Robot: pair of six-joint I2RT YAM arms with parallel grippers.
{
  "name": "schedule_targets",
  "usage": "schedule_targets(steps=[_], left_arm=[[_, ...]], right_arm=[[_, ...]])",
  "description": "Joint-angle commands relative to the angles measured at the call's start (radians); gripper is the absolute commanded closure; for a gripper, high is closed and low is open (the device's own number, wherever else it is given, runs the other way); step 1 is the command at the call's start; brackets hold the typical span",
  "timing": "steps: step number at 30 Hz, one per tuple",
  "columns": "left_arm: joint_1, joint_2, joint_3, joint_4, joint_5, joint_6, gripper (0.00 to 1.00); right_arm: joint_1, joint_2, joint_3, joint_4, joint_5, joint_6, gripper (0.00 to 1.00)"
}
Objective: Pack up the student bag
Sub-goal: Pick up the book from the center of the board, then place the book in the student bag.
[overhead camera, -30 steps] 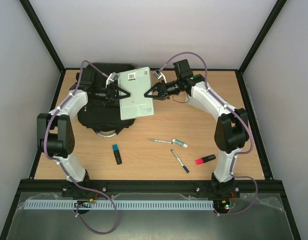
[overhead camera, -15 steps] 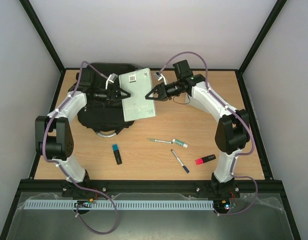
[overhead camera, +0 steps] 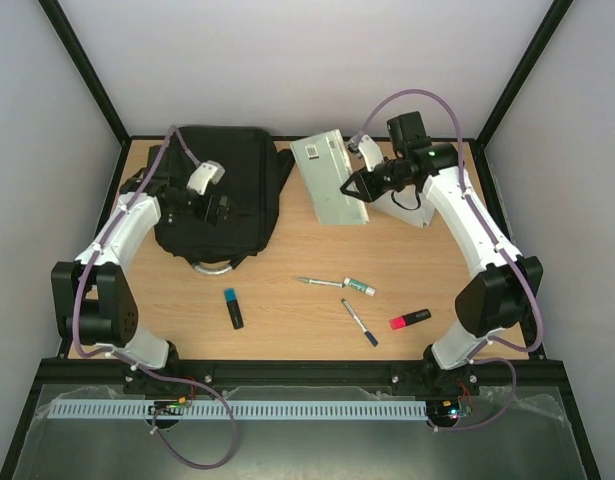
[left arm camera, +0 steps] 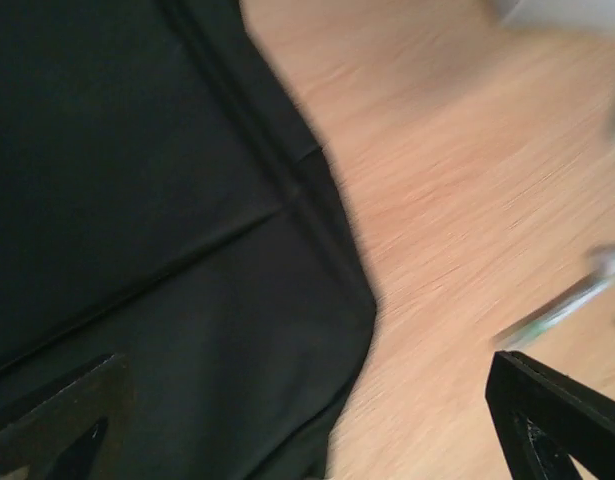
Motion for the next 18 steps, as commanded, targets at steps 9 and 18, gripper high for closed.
schedule_targets(steps=[9,18], left_arm=[[-0.038,-0.134,-0.17,-0.094,-0.488,0.758,0.0],[-0.039,0.039,-0.031,-0.348,-0.38,0.927,0.07]], right_arm=[[0.009,-0.096,-0.059,-0.113,0.206,-0.291,0.99],[0.008,-0.122,-0.117,-0.13,0.132,-0.266,0.99]])
